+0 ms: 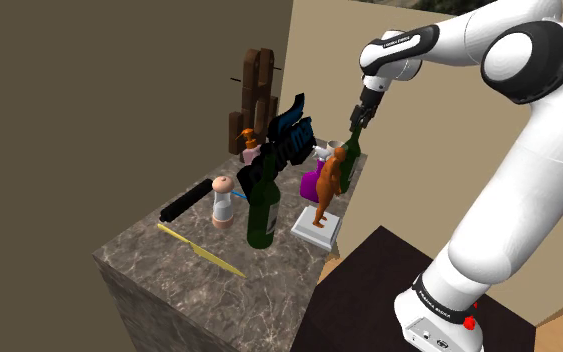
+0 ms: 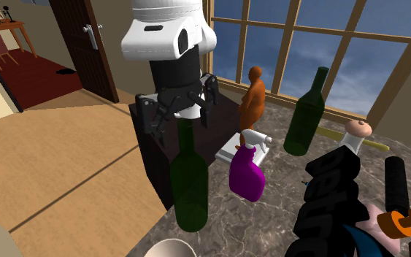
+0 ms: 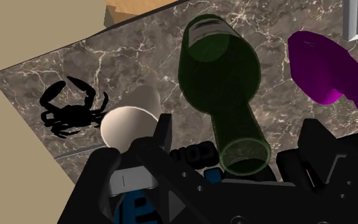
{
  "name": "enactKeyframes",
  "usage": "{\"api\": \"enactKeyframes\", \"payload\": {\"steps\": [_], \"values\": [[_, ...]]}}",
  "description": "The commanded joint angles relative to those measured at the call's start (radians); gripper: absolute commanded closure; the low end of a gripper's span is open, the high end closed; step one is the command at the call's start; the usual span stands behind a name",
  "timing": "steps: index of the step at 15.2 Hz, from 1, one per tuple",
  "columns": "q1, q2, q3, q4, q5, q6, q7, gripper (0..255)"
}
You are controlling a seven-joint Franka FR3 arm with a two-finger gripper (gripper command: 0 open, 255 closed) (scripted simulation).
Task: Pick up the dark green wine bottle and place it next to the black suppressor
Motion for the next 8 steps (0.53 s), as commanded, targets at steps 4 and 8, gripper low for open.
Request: {"api": "enactKeyframes", "payload": {"steps": [4, 8], "values": [[0.0, 0.001, 0.0, -0.003, 0.001, 0.004, -0.001, 0], [0.0, 0.001, 0.0, -0.003, 0.001, 0.004, -0.001, 255]]}}
